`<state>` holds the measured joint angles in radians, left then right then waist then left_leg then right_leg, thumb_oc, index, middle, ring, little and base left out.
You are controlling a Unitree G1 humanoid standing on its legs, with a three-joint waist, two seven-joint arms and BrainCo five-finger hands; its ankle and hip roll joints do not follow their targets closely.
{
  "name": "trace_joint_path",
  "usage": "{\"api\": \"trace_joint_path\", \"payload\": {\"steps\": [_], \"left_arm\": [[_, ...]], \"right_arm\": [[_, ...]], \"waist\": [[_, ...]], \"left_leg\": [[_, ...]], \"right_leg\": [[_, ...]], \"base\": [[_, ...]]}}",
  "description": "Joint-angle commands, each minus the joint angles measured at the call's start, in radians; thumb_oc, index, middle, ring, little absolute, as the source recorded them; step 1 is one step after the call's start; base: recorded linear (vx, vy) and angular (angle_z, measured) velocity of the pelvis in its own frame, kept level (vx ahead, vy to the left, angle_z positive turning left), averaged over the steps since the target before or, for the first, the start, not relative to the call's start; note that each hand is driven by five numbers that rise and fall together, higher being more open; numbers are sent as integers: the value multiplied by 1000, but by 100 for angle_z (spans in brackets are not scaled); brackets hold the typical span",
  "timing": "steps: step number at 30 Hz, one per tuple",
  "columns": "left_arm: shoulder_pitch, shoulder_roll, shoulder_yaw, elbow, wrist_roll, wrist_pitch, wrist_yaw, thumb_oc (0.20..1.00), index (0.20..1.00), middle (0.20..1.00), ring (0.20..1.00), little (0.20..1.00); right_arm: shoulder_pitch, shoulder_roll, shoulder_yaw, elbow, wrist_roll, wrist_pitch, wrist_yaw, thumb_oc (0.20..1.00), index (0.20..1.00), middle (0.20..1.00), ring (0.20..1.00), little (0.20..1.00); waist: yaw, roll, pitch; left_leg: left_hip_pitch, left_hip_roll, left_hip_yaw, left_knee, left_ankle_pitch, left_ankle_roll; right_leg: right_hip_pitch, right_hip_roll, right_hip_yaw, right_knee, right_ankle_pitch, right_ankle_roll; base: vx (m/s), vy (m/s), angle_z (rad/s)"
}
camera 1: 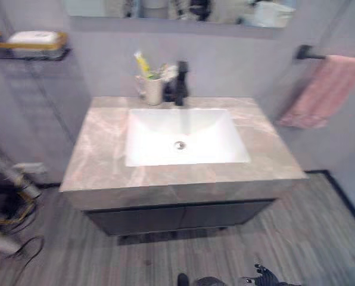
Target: Put brush and paste in cup on sink, flatten towel.
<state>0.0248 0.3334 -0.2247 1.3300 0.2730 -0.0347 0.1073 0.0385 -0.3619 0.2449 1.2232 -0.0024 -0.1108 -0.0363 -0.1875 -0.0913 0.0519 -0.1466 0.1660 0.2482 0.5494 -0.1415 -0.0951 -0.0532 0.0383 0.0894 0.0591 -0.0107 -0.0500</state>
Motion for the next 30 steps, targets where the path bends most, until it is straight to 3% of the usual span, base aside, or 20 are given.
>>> {"api": "trace_joint_path", "payload": {"steps": [1, 4, 5, 7, 9, 10, 11, 13, 14, 15, 16, 17, 20, 21, 22, 23, 24, 25, 28, 30], "left_arm": [[-57, -52, -39, -28, -46, -31, 37, 1000, 1000, 1000, 1000, 1000], [-101, -74, -83, -46, -71, -49, 55, 1000, 1000, 1000, 1000, 1000], [-134, -72, -126, -69, -48, -55, 51, 1000, 1000, 1000, 1000, 1000], [-146, -70, -149, -76, -31, -58, 50, 1000, 1000, 1000, 1000, 1000], [-179, -78, -240, -108, 39, -69, 37, 1000, 1000, 1000, 1000, 1000], [-195, -73, -259, -121, 57, -73, 41, 1000, 1000, 1000, 1000, 1000], [-230, -65, -315, -144, 110, -82, 47, 1000, 1000, 1000, 1000, 1000], [-243, -64, -326, -143, 120, -83, 47, 1000, 1000, 1000, 1000, 1000], [-254, -59, -329, -138, 126, -81, 49, 1000, 1000, 1000, 1000, 1000], [-247, -58, -303, -125, 119, -72, 44, 1000, 1000, 1000, 1000, 1000], [-247, -58, -302, -125, 119, -72, 44, 1000, 1000, 1000, 1000, 1000], [-221, -54, -256, -109, 100, -64, 52, 1000, 1000, 1000, 1000, 1000], [-197, -54, -215, -78, 90, -56, 51, 1000, 1000, 1000, 1000, 1000], [-189, -51, -210, -69, 108, -50, 51, 1000, 1000, 1000, 1000, 1000], [-192, -38, -285, -76, 240, -45, 62, 1000, 1000, 1000, 1000, 1000], [-175, -37, -317, -67, 293, -44, 39, 1000, 1000, 1000, 1000, 1000], [-174, -38, -318, -66, 295, -44, 39, 1000, 1000, 1000, 1000, 1000], [-159, -38, -268, -47, 256, -34, 26, 1000, 1000, 1000, 1000, 1000], [-152, -39, -226, -38, 217, -32, 24, 1000, 1000, 1000, 1000, 1000], [-156, -42, -200, -44, 189, -40, 30, 1000, 1000, 1000, 1000, 1000]], "right_arm": [[-14, -36, 10, 34, -12, 7, -17, 1000, 1000, 1000, 1000, 1000], [-27, -50, 20, 32, -8, 0, -23, 1000, 1000, 1000, 1000, 1000], [-26, -55, 28, 22, -10, 0, -16, 1000, 1000, 1000, 1000, 1000], [-18, -53, 19, 19, -8, 3, -15, 1000, 1000, 1000, 1000, 1000], [-27, -64, 14, 11, -2, 4, -23, 1000, 1000, 1000, 1000, 1000], [-32, -65, 10, 3, 1, 1, -25, 1000, 1000, 1000, 1000, 1000], [-49, -68, 3, -8, 9, 0, -34, 1000, 1000, 1000, 1000, 1000], [-64, -65, 6, -6, 5, 2, -40, 1000, 1000, 1000, 1000, 1000], [-82, -55, 10, -2, -3, 3, -50, 1000, 1000, 1000, 1000, 1000], [-96, -26, 18, -18, -19, -3, -63, 1000, 1000, 1000, 1000, 1000], [-96, -26, 18, -18, -19, -2, -63, 1000, 1000, 1000, 1000, 1000], [-95, -13, 21, -9, -20, -2, -66, 1000, 1000, 1000, 1000, 1000], [-91, -1, 16, 1, -6, -2, -63, 1000, 1000, 1000, 1000, 1000], [-90, 2, 14, 1, -2, -3, -61, 1000, 1000, 1000, 1000, 1000], [-90, -1, 15, 8, -2, -2, -63, 1000, 1000, 1000, 1000, 1000], [-93, -3, 20, 11, -10, -2, -64, 1000, 1000, 1000, 1000, 1000], [-92, -3, 19, 10, -11, -2, -64, 1000, 1000, 1000, 1000, 1000], [-94, -8, 10, 23, -8, 0, -59, 1000, 1000, 1000, 1000, 1000], [-91, -6, 4, 39, -9, 7, -55, 1000, 1000, 1000, 1000, 1000], [-79, -5, -7, 56, -5, 11, -54, 1000, 1000, 1000, 1000, 1000]], "waist": [[14, 18, 17], [42, 38, 21], [19, 54, 24], [6, 65, 25], [-25, 82, 41], [-34, 87, 52], [-50, 97, 74], [-42, 99, 79], [-23, 102, 89], [38, 119, 102], [34, 119, 101], [24, 115, 101], [29, 100, 95], [38, 95, 92], [36, 100, 84], [45, 92, 72], [49, 91, 72], [59, 84, 60], [68, 72, 50], [66, 69, 39]], "left_leg": [[19, -79, -95, -210, 65, 62], [12, -154, -366, -310, 68, 44], [37, -157, -375, -349, 63, 39], [62, -149, -328, -395, 70, 45], [74, -171, -294, -423, 66, 67], [75, -176, -257, -438, 70, 71], [79, -192, -186, -481, 80, 87], [78, -193, -152, -498, 87, 93], [83, -184, -119, -504, 87, 93], [87, -140, -12, -507, 96, 70], [84, -141, -16, -508, 99, 71], [100, -142, 48, -541, 108, 81], [112, -147, 117, -559, 118, 87], [115, -141, 151, -562, 120, 88], [124, -132, 177, -571, 107, 83], [133, -126, 235, -586, 107, 83], [136, -126, 239, -587, 106, 83], [134, -111, 293, -579, 106, 84], [134, -92, 347, -562, 101, 81], [138, -81, 379, -556, 108, 73]], "right_leg": [[33, -7, 64, -42, 48, 102], [28, -3, 185, -36, 53, 122], [8, -10, 227, -13, 49, 135], [2, -19, 243, -7, 49, 143], [-44, -44, 291, 16, 57, 177], [-63, -55, 309, 17, 72, 194], [-117, -80, 344, 7, 113, 235], [-147, -90, 337, 3, 130, 245], [-176, -118, 245, 2, 136, 238], [-179, -255, -211, 10, 112, 194], [-179, -257, -215, 8, 114, 194], [-169, -242, -247, 66, 87, 184], [-150, -208, -231, 104, 68, 184], [-132, -205, -251, 105, 57, 184], [-105, -208, -287, 120, 23, 191], [-77, -204, -318, 86, 23, 195], [-75, -203, -315, 84, 24, 195], [-60, -201, -361, 71, 22, 196], [-53, -197, -398, 42, 29, 194], [-37, -179, -374, -22, 42, 191]], "base": [[123, 145, -108], [124, 226, -129], [61, 370, -184], [5, 280, -172], [-83, 366, -117], [-228, 547, -144], [-207, 387, -132], [-167, 237, -125], [-273, 193, -139], [-222, 109, -130], [-262, 209, -250], [-106, 142, -196], [-113, 138, -87], [-88, 63, -128], [-82, 41, -171], [-32, 29, -147], [-99, -32, -181], [-55, -36, -129], [-53, -111, -75], [4, -186, -75]]}}
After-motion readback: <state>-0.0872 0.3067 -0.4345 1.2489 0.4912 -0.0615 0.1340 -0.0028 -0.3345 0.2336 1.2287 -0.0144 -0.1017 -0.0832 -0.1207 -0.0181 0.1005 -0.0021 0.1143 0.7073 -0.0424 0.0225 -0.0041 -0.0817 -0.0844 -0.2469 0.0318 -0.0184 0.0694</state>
